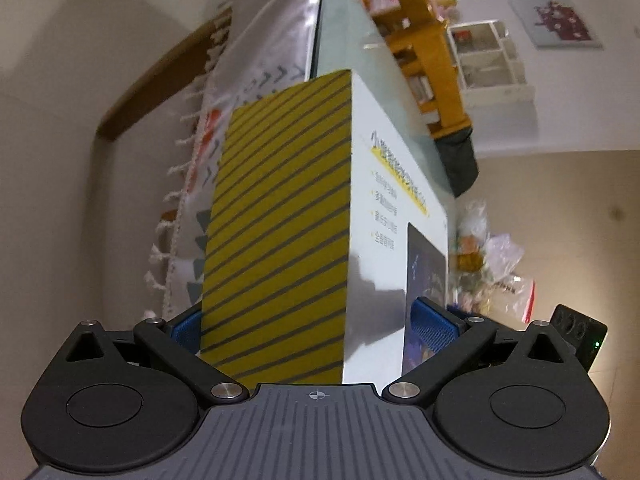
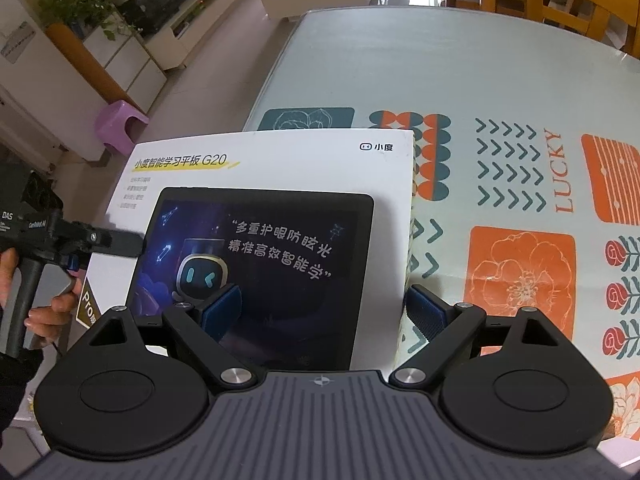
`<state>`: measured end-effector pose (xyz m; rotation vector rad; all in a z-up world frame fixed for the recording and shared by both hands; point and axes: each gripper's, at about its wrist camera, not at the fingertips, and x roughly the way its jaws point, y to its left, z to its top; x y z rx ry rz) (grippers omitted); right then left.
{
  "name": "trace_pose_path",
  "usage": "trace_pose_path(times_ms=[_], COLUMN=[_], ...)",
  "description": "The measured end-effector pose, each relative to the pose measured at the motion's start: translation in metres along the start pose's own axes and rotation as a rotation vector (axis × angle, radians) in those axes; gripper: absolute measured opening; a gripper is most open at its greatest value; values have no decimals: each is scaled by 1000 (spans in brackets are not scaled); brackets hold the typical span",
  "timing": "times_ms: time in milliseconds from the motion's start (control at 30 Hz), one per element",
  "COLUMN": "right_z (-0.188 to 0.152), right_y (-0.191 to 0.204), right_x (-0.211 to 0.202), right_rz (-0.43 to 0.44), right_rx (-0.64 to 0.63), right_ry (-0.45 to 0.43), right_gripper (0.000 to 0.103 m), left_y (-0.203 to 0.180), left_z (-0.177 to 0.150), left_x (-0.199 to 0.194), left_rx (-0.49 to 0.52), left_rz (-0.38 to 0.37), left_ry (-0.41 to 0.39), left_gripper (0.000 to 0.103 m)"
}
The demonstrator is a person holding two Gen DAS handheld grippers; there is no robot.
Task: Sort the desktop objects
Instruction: 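Close both tools on opposite sides of the tablet box and lift it, then raise the tablet box with both tools, tilting it onto its edge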
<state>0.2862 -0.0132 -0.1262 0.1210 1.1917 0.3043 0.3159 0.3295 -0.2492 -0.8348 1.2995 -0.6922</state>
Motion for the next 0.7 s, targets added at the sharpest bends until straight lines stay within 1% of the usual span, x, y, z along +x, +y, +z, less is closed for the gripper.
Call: trace_pose_path(times_ms=[67, 200, 267, 300, 400, 500, 533, 633, 700], right_z=[0, -1, -1, -2, -3, -3, -3, -2, -1], right_y=[-1, -2, -3, -3, 1, 5, 6, 5, 4], right_x=[0, -1, -1, -1, 1, 4, 5, 6, 7], right_rz=[9, 30, 51, 62, 85, 96, 97, 105, 111], right_rx=[3, 12, 24, 26, 15, 6, 5, 10, 13], right_ry=[3, 0, -3, -1, 3, 8, 9, 13, 16], right_gripper=[103, 103, 103, 103, 103, 103, 103, 103, 103], left_y=[-4, -9, -9, -9, -4, 1, 5, 13, 13], left_z=[-2, -4, -3, -2, -3, -7, -7, -8, -9], left_x=[-2, -12, -20, -22, -27, -28, -29, -27, -22], left_rx=[37, 59, 71, 78, 94, 85, 72, 47, 61], left_rz=[24, 11, -2, -4, -23, -17, -26, -38, -41], left_ry=[5, -5, -16, -14, 16, 17, 4, -3, 22], left_gripper=[101, 95, 94, 95, 103, 103, 102, 103, 103])
